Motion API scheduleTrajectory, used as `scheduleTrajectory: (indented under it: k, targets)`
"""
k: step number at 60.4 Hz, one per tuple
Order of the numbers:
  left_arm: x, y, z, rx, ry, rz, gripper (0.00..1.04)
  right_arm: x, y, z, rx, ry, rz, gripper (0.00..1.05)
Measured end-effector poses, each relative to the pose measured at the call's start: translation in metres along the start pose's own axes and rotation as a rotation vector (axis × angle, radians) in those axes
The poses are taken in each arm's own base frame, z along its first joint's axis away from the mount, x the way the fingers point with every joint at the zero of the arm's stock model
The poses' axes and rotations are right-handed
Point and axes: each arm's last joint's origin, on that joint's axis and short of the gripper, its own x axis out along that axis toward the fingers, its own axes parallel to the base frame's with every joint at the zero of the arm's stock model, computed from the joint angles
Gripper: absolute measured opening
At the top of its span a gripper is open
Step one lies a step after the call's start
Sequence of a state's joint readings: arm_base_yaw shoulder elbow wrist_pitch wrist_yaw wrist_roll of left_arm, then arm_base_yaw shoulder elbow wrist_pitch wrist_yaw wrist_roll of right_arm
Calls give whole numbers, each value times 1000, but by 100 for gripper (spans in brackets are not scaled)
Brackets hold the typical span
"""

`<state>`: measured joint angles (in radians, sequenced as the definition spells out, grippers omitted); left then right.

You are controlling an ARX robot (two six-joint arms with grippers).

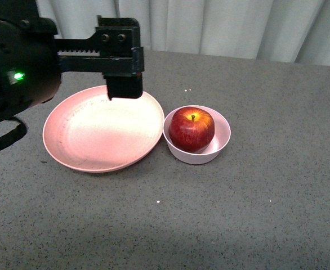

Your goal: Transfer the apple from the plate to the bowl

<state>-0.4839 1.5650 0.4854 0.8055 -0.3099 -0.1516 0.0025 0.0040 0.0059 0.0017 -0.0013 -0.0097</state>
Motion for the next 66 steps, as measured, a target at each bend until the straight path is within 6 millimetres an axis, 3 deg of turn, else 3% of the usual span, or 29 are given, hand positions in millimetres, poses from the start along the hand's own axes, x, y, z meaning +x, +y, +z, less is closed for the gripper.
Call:
scheduleTrajectory:
  k: [5,15,38,66]
  targets:
    - [-16,8,-4,4,-16,36,97,0,0,0,0,0,0,95]
    - [-45,35,-3,10,-243,135,68,0,0,0,0,0,0,95]
    - [-90,74,-11,36,-250,145,4,0,0,0,0,0,0,95]
    - [-128,98,-14,41,-268,126,4,0,0,0,0,0,0,95]
